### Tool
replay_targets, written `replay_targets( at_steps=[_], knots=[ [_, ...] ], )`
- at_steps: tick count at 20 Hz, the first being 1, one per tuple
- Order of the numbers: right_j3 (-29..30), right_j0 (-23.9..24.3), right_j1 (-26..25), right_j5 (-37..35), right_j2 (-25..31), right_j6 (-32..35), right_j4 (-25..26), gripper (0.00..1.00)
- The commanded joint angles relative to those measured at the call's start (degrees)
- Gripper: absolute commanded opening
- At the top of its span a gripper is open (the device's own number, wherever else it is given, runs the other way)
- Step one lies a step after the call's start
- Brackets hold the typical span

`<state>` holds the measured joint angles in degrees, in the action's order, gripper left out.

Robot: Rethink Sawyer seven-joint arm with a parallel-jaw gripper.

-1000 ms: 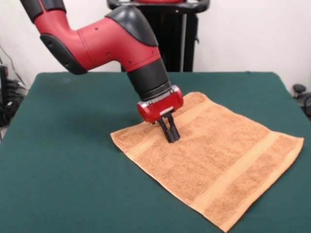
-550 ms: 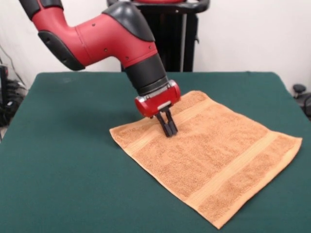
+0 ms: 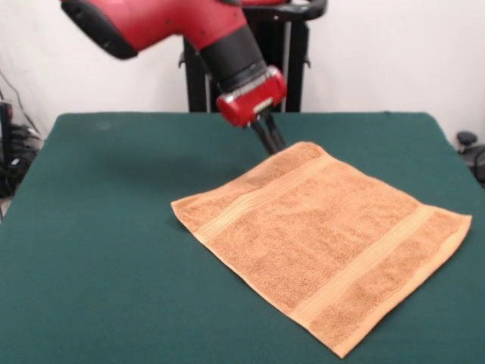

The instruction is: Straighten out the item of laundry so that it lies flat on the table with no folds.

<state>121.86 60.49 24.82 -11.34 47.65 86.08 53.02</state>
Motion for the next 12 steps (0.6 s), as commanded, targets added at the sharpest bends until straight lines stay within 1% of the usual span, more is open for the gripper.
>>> replay_targets(
  at_steps=[1,3,5,8,10,12],
  knots=[
    [8.9,-0.6,6.7,-6.2,10.1,-4.1,-4.4,0.0],
    [10.0,-0.5,9.1,-7.2,11.8,-3.5,-6.5,0.0],
    [10.7,-0.2,10.3,-7.9,12.6,-3.6,-7.5,0.0],
    [11.3,0.1,11.2,-8.0,12.5,-3.9,-7.7,0.0],
    [11.2,-0.3,11.7,-7.7,12.2,-3.4,-7.6,0.0],
    [10.3,-1.5,12.2,-7.7,10.7,-2.8,-6.9,0.0]
  ],
)
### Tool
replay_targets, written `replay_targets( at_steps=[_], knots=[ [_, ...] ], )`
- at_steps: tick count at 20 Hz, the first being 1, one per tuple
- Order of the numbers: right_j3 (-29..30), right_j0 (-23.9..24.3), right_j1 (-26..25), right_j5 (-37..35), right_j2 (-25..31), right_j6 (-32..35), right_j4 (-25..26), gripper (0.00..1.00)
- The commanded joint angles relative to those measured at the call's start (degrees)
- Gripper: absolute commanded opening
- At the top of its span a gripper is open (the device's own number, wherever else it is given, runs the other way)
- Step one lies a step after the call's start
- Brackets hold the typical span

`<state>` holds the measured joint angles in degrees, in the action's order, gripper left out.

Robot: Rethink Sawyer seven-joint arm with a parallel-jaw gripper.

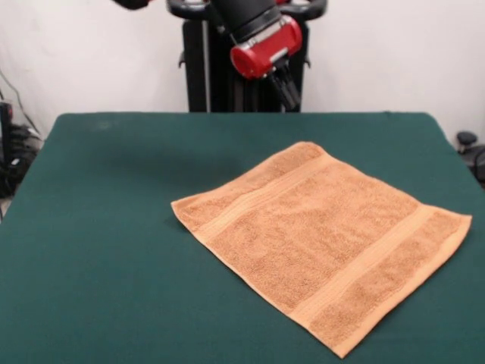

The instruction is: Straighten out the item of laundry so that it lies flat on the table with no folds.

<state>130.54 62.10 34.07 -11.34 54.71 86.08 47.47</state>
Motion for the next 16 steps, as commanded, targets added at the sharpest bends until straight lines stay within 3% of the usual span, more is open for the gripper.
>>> replay_targets(
  at_steps=[1,5,16],
  knots=[
    [0.6,-4.2,3.0,-7.8,2.0,-2.3,-0.5,0.0],
    [-2.8,-6.8,2.2,-8.3,-2.7,-1.7,2.4,0.0],
    [-4.6,-9.9,4.1,-8.0,-6.4,-0.3,3.1,0.0]
  ],
)
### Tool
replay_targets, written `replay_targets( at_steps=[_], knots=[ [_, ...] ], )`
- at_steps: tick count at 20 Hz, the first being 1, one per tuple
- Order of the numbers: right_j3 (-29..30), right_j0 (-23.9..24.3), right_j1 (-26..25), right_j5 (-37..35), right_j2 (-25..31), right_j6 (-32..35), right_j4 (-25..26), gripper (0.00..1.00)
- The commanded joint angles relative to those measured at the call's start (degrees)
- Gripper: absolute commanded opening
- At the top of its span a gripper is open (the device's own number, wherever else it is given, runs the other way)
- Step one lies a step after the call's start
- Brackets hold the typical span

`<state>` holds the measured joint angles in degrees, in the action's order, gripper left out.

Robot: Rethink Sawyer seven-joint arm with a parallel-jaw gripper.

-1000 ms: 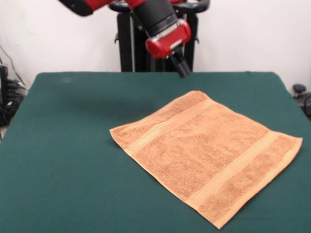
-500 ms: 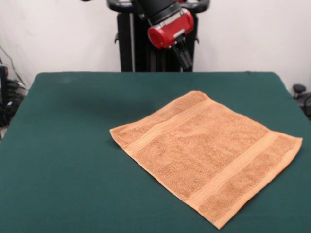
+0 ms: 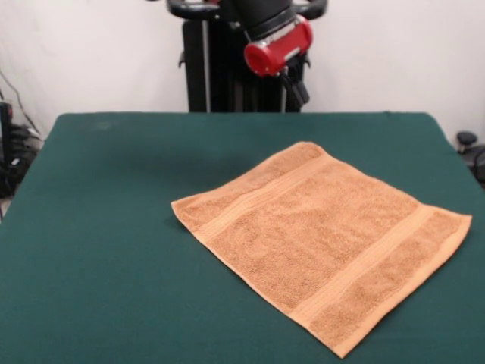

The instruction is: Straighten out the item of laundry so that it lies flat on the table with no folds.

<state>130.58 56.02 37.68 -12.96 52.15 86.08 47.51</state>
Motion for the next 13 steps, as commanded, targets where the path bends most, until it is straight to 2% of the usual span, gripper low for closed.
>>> replay_targets(
  at_steps=[1,9,13],
  knots=[
    [-5.0,-4.5,0.4,-6.2,-4.8,0.1,3.7,0.0],
    [-5.9,-8.6,1.2,-8.1,-9.5,0.0,4.7,0.0],
    [-6.4,-9.7,1.6,-8.0,-10.2,0.4,3.7,0.0]
  ],
)
